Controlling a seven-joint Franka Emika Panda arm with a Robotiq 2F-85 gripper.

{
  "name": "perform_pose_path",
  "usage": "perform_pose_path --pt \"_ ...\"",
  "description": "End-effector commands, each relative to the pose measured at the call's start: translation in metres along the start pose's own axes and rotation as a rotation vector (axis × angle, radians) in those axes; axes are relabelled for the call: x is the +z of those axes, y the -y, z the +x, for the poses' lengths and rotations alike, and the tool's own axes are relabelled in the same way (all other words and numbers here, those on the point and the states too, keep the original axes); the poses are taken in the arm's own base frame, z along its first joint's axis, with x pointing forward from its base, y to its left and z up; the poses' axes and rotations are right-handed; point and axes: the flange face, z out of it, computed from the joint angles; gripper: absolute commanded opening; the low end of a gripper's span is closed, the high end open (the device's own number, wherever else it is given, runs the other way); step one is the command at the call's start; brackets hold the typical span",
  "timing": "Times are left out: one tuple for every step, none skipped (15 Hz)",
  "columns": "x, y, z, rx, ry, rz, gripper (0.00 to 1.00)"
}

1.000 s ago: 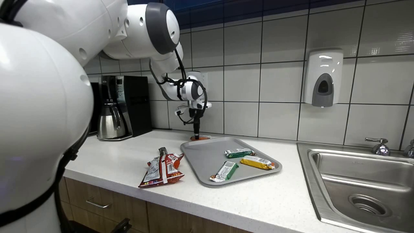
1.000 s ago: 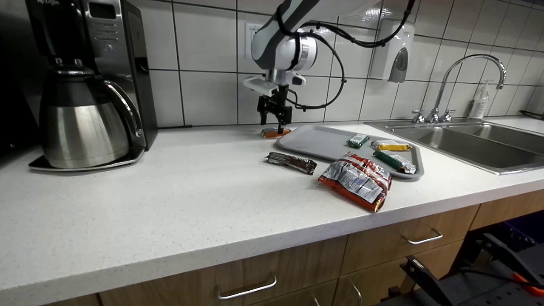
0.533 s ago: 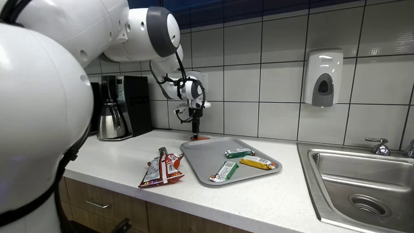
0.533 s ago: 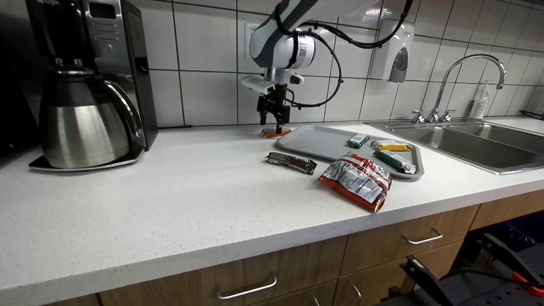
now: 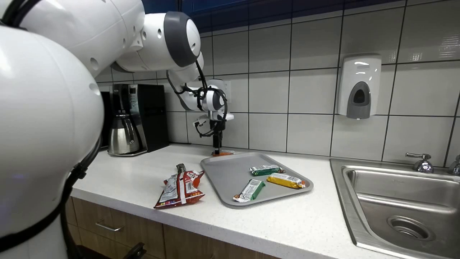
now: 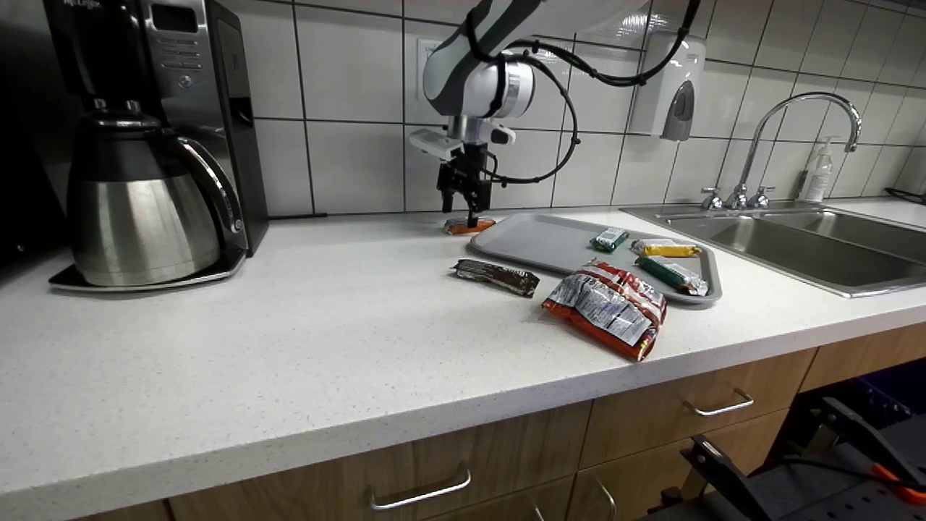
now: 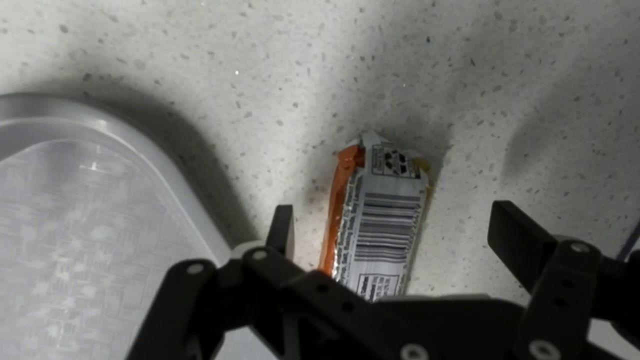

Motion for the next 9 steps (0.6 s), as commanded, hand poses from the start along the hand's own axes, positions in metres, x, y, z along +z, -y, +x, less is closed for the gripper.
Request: perform_pose_path --pt "-0.0039 0.0062 -0.0015 0.035 0.001 -0.018 1.00" --pt "-0.0041 0.0064 -0.0016 0.035 0.000 -0.019 1.00" --pt "-0.0045 0.0064 -0.0016 0.036 0.001 -0.022 1.00" --pt "-0.0049 0.0062 -0.0017 0.031 0.003 -0.026 1.00" --pt "-0.0053 0.0056 -0.0020 0.021 0.010 -0.035 1.00" --pt "-0.0019 0.0010 -0.0010 0.009 0.004 -0.016 1.00" --pt "-0.0021 0.0008 -0.0011 0.009 0.005 -0.020 1.00" --pt "-0.0023 0.0009 -0.0012 0.009 0.005 -0.021 1.00" --pt "-0.0024 0.0009 -0.0012 0.009 0.006 -0.022 1.00"
